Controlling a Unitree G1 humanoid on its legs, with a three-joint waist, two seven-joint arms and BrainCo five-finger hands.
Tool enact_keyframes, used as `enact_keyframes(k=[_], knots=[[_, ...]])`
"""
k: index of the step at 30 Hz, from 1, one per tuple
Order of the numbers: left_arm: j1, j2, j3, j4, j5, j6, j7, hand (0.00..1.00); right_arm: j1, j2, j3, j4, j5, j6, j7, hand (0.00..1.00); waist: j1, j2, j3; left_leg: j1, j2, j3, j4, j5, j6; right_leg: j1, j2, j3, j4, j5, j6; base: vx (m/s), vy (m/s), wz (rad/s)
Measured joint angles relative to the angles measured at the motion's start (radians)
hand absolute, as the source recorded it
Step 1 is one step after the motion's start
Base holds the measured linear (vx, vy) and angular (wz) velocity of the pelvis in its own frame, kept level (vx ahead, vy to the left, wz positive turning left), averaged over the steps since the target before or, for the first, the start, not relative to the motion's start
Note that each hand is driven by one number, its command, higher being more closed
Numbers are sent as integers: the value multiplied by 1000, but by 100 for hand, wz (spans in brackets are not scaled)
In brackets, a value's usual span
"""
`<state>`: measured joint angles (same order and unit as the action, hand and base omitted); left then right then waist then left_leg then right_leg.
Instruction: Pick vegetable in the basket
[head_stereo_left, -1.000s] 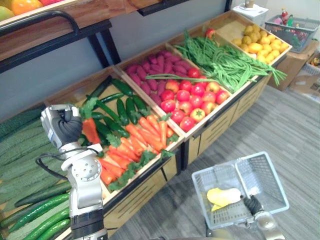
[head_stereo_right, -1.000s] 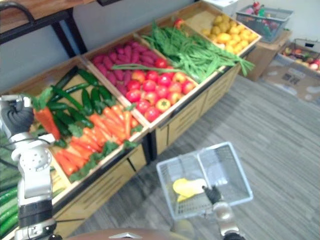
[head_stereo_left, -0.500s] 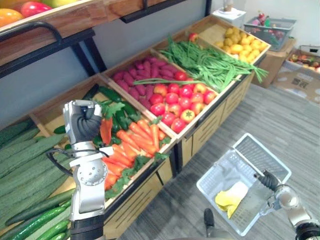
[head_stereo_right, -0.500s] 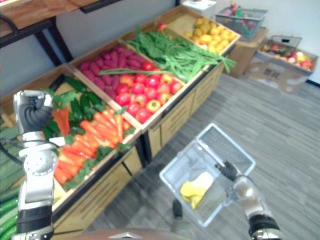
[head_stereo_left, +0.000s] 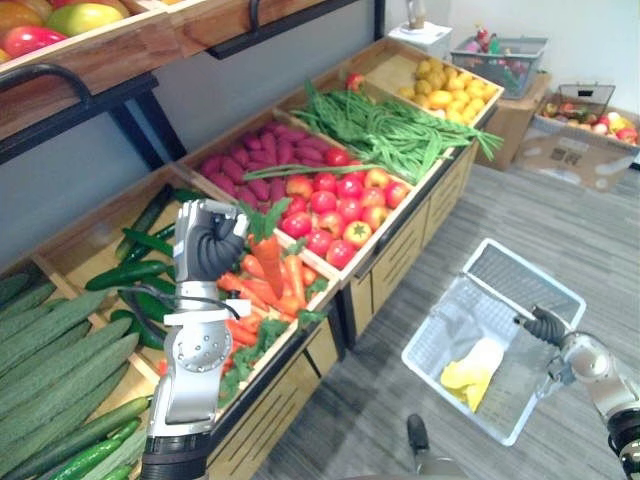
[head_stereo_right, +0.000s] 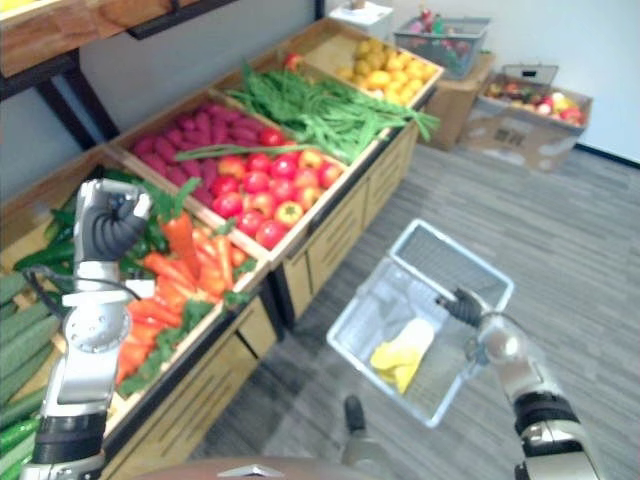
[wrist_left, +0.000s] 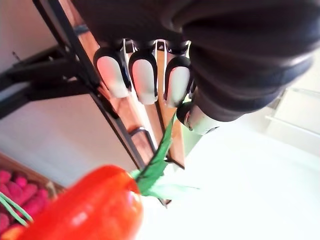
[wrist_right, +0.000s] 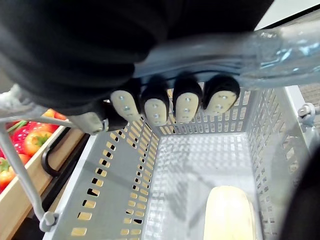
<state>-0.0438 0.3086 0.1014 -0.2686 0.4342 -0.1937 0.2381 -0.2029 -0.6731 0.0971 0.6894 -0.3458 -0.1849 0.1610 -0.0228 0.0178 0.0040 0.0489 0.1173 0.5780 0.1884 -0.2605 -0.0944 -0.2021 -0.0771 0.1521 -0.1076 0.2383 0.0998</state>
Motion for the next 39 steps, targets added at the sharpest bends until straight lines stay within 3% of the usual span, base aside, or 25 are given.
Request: enact_keyframes(k=[11, 14, 25, 39], knots=[[-15, 8, -191, -55, -40, -45, -50, 100, -75, -38, 146, -93, -8, -21, 3, 100, 7, 0, 3, 35, 10, 92, 27, -35, -5, -2, 21, 85, 0, 12, 3, -13, -8, -25], [-40, 3, -256, -62, -43, -45, -53, 100, -92, -37, 171, -142, -9, -25, 3, 100, 24, 2, 10, 49, 15, 134, 33, -44, -10, -4, 38, 124, 0, 18, 5, -4, -21, -41], [-110, -105, -472, -145, -115, -61, -69, 100, -194, -37, 232, -385, -9, -33, 5, 100, 43, 18, 51, 115, 65, 323, 83, -88, -50, -22, 125, 262, 22, 33, 7, 44, -33, -45], [-122, -194, -593, -132, -117, -69, -71, 100, -371, -34, 351, -505, -10, -50, 3, 100, 53, 15, 53, 165, 114, 433, 147, -114, -87, -34, 201, 341, 75, 26, 0, 36, -33, -23]])
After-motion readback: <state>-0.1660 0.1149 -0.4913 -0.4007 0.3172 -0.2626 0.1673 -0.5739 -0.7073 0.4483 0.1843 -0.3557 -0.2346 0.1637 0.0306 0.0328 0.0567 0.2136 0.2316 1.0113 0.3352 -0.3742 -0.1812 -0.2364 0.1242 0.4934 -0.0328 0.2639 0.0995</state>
